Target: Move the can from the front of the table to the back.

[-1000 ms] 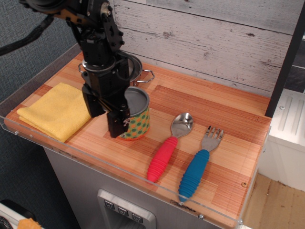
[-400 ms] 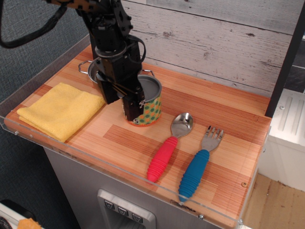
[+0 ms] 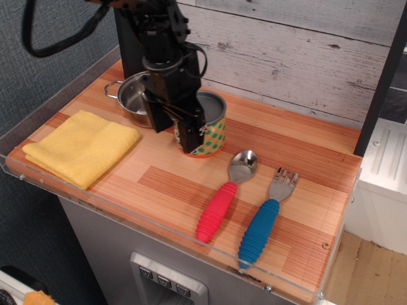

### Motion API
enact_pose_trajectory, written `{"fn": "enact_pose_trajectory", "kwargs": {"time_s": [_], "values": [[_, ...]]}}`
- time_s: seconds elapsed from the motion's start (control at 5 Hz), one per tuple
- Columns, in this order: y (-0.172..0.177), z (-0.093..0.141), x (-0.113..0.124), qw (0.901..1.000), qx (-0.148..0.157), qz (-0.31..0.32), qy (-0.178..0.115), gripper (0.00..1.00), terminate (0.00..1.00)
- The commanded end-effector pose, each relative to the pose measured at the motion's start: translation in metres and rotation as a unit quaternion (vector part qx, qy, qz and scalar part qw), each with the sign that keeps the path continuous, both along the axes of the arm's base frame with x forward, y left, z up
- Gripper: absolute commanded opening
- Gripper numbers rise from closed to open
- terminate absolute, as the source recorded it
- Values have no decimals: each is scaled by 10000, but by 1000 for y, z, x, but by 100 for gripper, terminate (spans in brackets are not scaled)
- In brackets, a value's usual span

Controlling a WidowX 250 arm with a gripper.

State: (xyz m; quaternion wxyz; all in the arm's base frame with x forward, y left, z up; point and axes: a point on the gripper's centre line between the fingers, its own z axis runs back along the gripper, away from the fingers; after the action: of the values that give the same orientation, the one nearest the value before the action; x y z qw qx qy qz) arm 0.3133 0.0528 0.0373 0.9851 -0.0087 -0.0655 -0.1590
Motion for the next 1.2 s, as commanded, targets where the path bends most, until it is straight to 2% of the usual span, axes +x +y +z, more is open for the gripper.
{"fn": "enact_pose_trajectory", "kwargs": {"time_s": [0.0,0.4,0.6,1.0], "values": [[-4,14,16,9997,-2,-137,-185,100,0],[-17,14,31,9991,-182,-325,-199,100,0],[-27,16,41,9992,27,-214,-345,100,0],[-47,18,53,9969,-158,-346,-687,100,0]]}}
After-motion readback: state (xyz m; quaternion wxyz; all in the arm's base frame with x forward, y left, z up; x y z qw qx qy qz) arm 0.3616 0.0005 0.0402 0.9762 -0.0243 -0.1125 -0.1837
